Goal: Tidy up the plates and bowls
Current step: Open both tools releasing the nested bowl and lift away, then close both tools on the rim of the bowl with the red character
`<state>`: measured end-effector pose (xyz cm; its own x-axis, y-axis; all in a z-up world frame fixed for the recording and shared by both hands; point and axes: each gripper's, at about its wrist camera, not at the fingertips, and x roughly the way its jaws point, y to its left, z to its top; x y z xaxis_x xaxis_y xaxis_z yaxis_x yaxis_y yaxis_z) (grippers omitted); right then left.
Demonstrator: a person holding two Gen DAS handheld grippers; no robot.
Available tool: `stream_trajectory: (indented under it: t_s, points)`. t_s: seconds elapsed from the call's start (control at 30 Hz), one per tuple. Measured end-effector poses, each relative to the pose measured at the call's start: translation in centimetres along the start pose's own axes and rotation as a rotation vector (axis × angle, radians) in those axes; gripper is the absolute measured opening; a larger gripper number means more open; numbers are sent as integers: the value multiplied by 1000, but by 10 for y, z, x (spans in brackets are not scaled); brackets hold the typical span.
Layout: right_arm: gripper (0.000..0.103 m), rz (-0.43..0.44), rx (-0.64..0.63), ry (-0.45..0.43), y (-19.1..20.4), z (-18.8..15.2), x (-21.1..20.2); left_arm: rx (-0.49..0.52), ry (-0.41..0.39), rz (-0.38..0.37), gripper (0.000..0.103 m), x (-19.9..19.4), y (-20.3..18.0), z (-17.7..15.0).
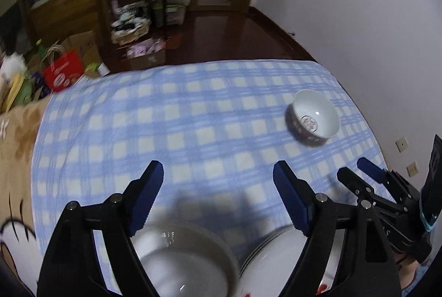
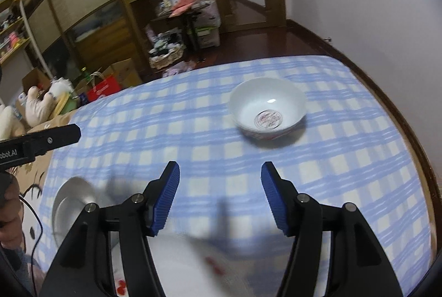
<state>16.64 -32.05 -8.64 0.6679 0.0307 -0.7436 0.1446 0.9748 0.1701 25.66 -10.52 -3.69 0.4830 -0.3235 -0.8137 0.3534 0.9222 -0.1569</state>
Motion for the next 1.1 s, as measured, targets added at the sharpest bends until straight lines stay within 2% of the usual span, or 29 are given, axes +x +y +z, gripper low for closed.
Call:
stream_trajectory:
  t_s: [0.13, 0.23, 0.3, 0.4, 0.6, 0.7, 0.83, 0.9, 0.97, 1.1]
  points:
    - [66, -31, 16, -14, -24, 15, 6, 30, -7, -43, 81, 16, -23, 22]
    - [72, -51, 44, -22, -44, 26, 16, 47, -11, -56, 81, 32, -39, 36]
    - [72, -53, 60, -25, -55, 31, 23, 61, -3, -62, 81, 48, -50, 45]
    - [72, -56, 71, -22, -67, 37, 34, 78, 8, -99, 81, 68, -63, 51]
    - [72, -31, 87, -28, -85, 39, 57, 66, 26, -111, 81, 105, -76, 50]
    - [72, -35, 68, -34, -85, 37, 64, 67, 48, -99, 81, 124, -82, 51]
    - [72, -12, 104, -14, -91, 37, 78, 64, 79, -93, 81, 143, -88, 50]
    - [72, 8, 114, -17, -94, 36, 81, 97, 90, -77, 81, 151, -94, 49]
    - [72, 34, 135, -22, -98, 36, 84, 137, 66, -35, 81, 155, -100, 47]
    - [71, 48, 147, -7, -100, 35, 92, 163, 89, -47, 81, 166, -111, 45]
